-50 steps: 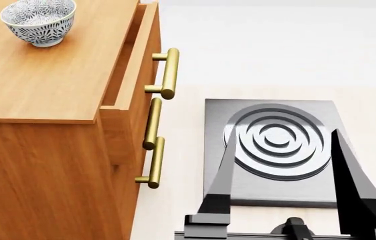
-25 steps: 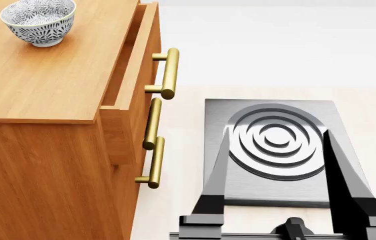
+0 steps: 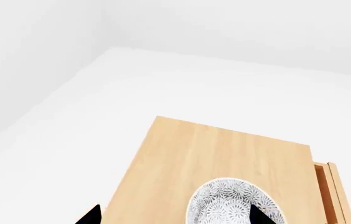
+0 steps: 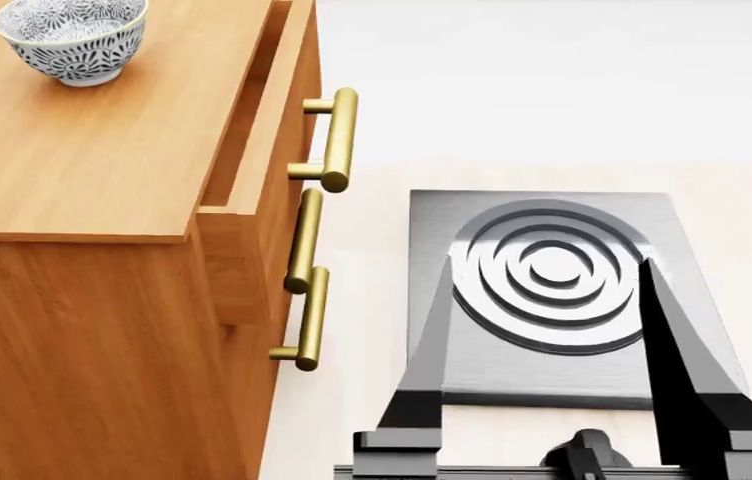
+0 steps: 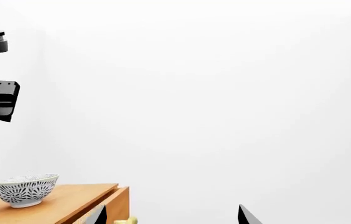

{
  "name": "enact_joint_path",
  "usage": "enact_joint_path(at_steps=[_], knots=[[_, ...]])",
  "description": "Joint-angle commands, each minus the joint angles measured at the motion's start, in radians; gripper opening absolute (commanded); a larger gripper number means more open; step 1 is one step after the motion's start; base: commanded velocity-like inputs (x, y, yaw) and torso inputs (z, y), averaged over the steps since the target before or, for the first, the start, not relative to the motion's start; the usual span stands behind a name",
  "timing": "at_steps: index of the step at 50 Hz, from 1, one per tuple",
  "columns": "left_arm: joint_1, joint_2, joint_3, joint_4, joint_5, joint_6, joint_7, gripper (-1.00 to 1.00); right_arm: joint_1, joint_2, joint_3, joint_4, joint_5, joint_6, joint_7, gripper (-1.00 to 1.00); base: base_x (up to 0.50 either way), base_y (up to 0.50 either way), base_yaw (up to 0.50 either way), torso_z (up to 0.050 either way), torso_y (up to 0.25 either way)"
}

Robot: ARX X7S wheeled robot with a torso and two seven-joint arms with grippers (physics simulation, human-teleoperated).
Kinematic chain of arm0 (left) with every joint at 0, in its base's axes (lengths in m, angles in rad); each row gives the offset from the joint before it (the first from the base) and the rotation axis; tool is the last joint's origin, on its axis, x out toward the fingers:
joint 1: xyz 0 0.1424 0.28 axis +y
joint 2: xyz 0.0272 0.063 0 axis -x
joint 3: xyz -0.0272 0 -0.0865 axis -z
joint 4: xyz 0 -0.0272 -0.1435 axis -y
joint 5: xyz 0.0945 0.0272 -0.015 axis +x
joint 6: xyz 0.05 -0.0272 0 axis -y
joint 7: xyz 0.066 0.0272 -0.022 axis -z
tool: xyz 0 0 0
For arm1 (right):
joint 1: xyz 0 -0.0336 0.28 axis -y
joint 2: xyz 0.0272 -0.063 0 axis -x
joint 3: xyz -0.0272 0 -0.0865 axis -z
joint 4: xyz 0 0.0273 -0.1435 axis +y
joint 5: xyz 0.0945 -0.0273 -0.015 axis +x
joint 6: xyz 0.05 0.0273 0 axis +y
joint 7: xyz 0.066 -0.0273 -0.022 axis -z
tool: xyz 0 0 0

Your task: Pick the akita bowl on the wooden cabinet and place it on the plate.

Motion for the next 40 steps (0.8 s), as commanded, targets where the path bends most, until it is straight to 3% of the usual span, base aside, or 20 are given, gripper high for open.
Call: enact_joint_path(at_steps=[1, 13, 28, 40], knots=[[0.012, 0.0, 0.021, -0.001, 0.002, 0.011, 0.012, 1.0, 0.004, 0.003, -0.008, 0.004, 0.0, -0.003, 0.004, 1.0, 0.0, 0.0, 0.0, 0.0, -0.25], [0.025, -0.003, 0.025, -0.001, 0.002, -0.003, 0.036, 1.0, 0.01, 0.009, -0.011, 0.0, 0.002, -0.001, 0.014, 1.0, 0.0, 0.0, 0.0, 0.0, -0.243], [0.044, -0.005, 0.053, -0.001, 0.001, -0.013, 0.067, 1.0, 0.013, 0.014, -0.019, 0.004, 0.004, -0.008, 0.018, 1.0, 0.0, 0.0, 0.0, 0.0, 0.0], [0.055, -0.011, 0.011, -0.001, -0.003, -0.058, 0.051, 1.0, 0.013, 0.018, -0.024, 0.009, 0.005, -0.016, 0.02, 1.0, 0.0, 0.0, 0.0, 0.0, 0.0]])
